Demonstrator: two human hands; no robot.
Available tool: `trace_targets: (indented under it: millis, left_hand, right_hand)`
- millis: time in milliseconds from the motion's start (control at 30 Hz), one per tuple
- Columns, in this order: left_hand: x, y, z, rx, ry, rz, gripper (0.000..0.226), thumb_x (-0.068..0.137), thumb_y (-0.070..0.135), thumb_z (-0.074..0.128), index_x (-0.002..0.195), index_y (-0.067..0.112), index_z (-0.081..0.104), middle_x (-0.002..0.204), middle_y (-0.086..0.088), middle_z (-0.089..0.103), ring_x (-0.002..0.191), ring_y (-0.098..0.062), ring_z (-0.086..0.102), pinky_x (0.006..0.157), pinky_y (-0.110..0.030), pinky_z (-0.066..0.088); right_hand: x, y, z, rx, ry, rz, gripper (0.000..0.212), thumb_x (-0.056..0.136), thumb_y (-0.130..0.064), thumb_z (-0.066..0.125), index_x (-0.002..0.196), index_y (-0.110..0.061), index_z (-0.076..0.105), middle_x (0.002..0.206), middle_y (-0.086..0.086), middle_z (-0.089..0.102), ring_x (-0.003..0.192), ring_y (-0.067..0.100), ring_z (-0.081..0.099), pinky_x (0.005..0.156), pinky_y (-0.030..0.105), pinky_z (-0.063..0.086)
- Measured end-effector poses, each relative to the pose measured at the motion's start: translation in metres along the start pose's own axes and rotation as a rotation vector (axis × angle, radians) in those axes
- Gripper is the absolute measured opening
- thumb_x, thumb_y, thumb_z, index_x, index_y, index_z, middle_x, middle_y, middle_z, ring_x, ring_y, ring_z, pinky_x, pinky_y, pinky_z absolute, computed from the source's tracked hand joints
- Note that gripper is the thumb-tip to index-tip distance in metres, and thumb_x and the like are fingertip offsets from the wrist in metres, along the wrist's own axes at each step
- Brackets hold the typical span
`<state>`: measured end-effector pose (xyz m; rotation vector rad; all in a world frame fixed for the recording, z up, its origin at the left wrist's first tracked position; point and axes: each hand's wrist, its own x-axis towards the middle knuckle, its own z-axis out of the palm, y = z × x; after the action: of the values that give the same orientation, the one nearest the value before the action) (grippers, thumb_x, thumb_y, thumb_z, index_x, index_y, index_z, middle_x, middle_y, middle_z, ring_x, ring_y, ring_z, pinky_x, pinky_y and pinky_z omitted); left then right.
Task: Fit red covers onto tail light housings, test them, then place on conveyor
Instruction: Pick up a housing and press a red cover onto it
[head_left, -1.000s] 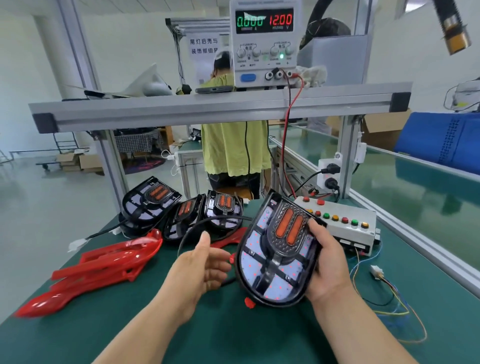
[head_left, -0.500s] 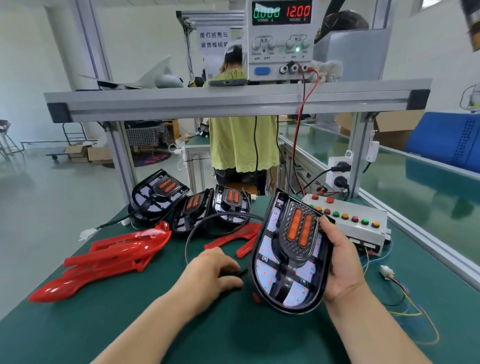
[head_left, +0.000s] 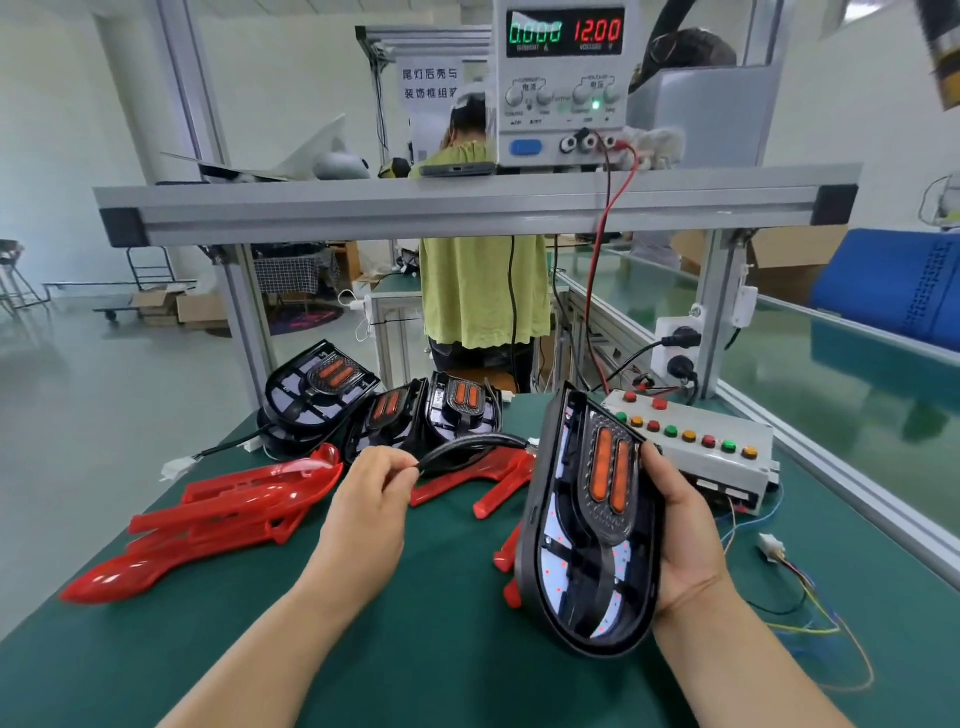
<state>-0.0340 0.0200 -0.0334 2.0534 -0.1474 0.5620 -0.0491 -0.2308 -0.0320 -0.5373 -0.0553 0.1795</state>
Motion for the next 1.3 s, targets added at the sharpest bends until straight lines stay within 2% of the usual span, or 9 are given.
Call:
trace_targets:
  millis: [133, 333, 433, 567, 700, 867, 1000, 1133, 1300]
  left_hand:
    - [-0.006, 0.008, -0.001, -0.058, -0.056, 0.078, 0.023, 0.097, 0.014, 0.057, 0.085, 0.034, 0.059, 0.081, 0.022, 0.058, 0.07, 0.001, 0.051, 0.065, -0.013, 0.041]
    - [-0.018, 0.021, 0.003, 0.02, -0.354, 0.301, 0.022, 0.093, 0.004, 0.063, 0.088, 0.026, 0.064, 0.086, 0.01, 0.055, 0.078, -0.009, 0.052, 0.071, -0.013, 0.038]
    - [-0.023, 0.025, 0.009, 0.048, -0.466, 0.312, 0.016, 0.091, 0.009, 0.066, 0.088, 0.025, 0.067, 0.087, 0.013, 0.055, 0.082, -0.008, 0.054, 0.072, -0.013, 0.039]
    - [-0.022, 0.023, 0.011, -0.018, -0.327, 0.264, 0.02, 0.089, 0.023, 0.071, 0.107, 0.03, 0.066, 0.104, 0.017, 0.061, 0.106, -0.003, 0.056, 0.087, -0.008, 0.037]
    - [-0.019, 0.022, 0.011, -0.124, -0.124, 0.184, 0.027, 0.092, 0.048, 0.06, 0.116, 0.037, 0.06, 0.114, 0.021, 0.058, 0.113, 0.001, 0.054, 0.094, -0.014, 0.041]
    - [-0.011, 0.022, 0.001, -0.073, 0.006, 0.162, 0.06, 0.085, 0.068, 0.039, 0.138, 0.04, 0.044, 0.137, 0.022, 0.046, 0.133, 0.007, 0.034, 0.108, -0.017, 0.026]
    - [-0.012, 0.035, -0.008, -0.281, -0.113, 0.118, 0.055, 0.084, 0.071, 0.038, 0.126, 0.04, 0.057, 0.124, 0.016, 0.064, 0.119, 0.003, 0.055, 0.094, -0.007, 0.039]
    - [-0.009, 0.049, -0.014, -0.557, -0.427, -0.055, 0.069, 0.085, 0.071, 0.037, 0.123, 0.02, 0.063, 0.118, -0.002, 0.071, 0.109, -0.021, 0.067, 0.094, -0.04, 0.051]
    - [-0.009, 0.062, 0.005, -0.349, -0.824, -0.117, 0.082, 0.075, 0.047, 0.07, 0.148, 0.029, 0.036, 0.137, 0.011, 0.056, 0.13, -0.01, 0.053, 0.104, -0.028, 0.044]
  right_hand:
    - [-0.003, 0.003, 0.004, 0.012, -0.05, 0.075, 0.054, 0.094, -0.042, 0.046, 0.093, 0.0, 0.079, 0.095, 0.022, 0.075, 0.084, 0.038, 0.074, 0.069, 0.051, 0.059]
    - [-0.001, 0.003, 0.001, -0.014, -0.012, 0.077, 0.05, 0.088, -0.042, 0.053, 0.108, -0.002, 0.075, 0.109, 0.024, 0.072, 0.099, 0.038, 0.071, 0.084, 0.054, 0.058]
    - [0.0, 0.0, 0.003, -0.026, -0.002, 0.036, 0.047, 0.087, -0.041, 0.053, 0.095, -0.003, 0.079, 0.097, 0.019, 0.075, 0.086, 0.034, 0.074, 0.079, 0.052, 0.06]
    - [0.004, -0.001, 0.01, -0.042, 0.06, -0.07, 0.042, 0.087, -0.041, 0.057, 0.1, -0.007, 0.078, 0.108, 0.018, 0.073, 0.101, 0.034, 0.069, 0.1, 0.055, 0.049]
    - [0.008, 0.003, 0.013, -0.061, 0.077, -0.181, 0.046, 0.098, -0.039, 0.048, 0.086, -0.01, 0.082, 0.098, 0.015, 0.076, 0.084, 0.03, 0.075, 0.064, 0.042, 0.061]
    - [0.0, 0.003, 0.019, -0.192, -0.021, 0.005, 0.039, 0.084, -0.039, 0.058, 0.086, -0.007, 0.081, 0.091, 0.017, 0.077, 0.077, 0.03, 0.075, 0.063, 0.038, 0.06]
    - [-0.013, 0.002, 0.026, -0.345, -0.207, 0.231, 0.042, 0.073, -0.033, 0.082, 0.099, -0.001, 0.078, 0.096, 0.02, 0.075, 0.084, 0.033, 0.074, 0.073, 0.041, 0.06]
    - [-0.016, 0.002, 0.025, -0.525, -0.323, 0.339, 0.039, 0.073, -0.026, 0.08, 0.101, 0.0, 0.076, 0.097, 0.021, 0.074, 0.084, 0.031, 0.074, 0.078, 0.041, 0.06]
    - [-0.015, 0.009, 0.03, -0.915, -0.283, 0.326, 0.023, 0.09, -0.023, 0.065, 0.105, -0.008, 0.074, 0.101, 0.014, 0.075, 0.086, 0.025, 0.072, 0.084, 0.037, 0.057]
